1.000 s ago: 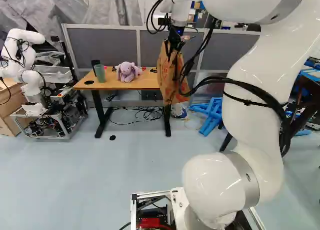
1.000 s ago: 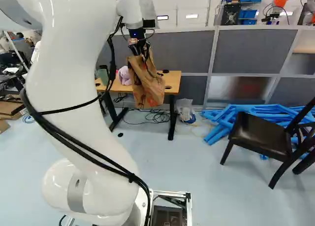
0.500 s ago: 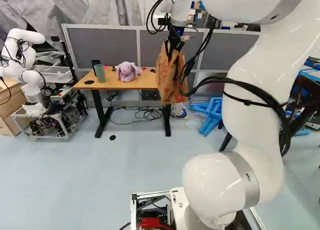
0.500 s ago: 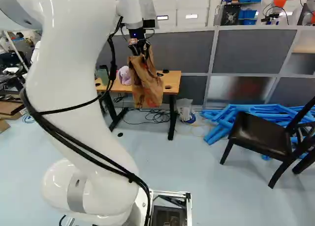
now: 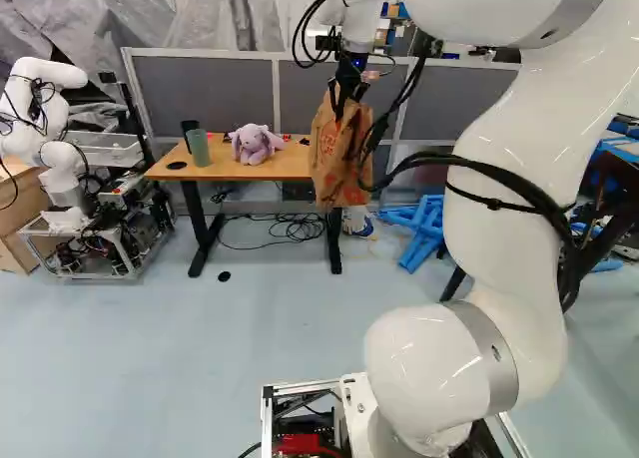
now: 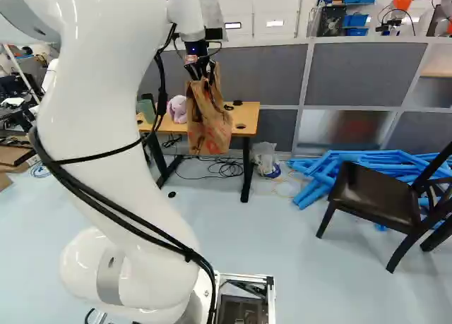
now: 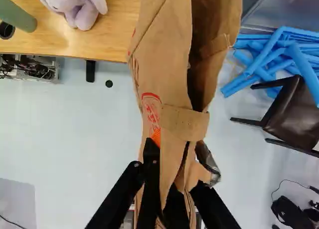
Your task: Pick up the bag on the ground and place it on the table
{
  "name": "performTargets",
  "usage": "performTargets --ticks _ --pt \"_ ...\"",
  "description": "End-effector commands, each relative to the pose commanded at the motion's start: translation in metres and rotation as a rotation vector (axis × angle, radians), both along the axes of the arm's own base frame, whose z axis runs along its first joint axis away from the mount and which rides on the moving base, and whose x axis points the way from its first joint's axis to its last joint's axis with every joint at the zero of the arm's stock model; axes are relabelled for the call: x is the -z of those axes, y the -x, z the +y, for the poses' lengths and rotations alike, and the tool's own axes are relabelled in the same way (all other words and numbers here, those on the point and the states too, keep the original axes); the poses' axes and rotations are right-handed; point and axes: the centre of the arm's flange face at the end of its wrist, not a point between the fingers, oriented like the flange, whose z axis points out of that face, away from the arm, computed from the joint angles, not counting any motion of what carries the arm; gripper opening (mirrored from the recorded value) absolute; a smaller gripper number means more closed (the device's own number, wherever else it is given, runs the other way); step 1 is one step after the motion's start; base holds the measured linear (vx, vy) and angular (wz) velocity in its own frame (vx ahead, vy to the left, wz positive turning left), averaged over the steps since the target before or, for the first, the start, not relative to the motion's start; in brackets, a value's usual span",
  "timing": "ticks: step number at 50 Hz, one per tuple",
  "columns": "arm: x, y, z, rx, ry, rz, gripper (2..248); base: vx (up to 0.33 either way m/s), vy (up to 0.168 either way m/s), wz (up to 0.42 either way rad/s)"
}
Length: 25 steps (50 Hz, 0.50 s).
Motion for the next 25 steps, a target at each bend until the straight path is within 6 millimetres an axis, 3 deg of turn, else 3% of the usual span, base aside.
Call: performTargets --ticks 25 --pt "0.0 0.0 0.0 0.0 0.0 0.0 21 0.079 0.0 -0.008"
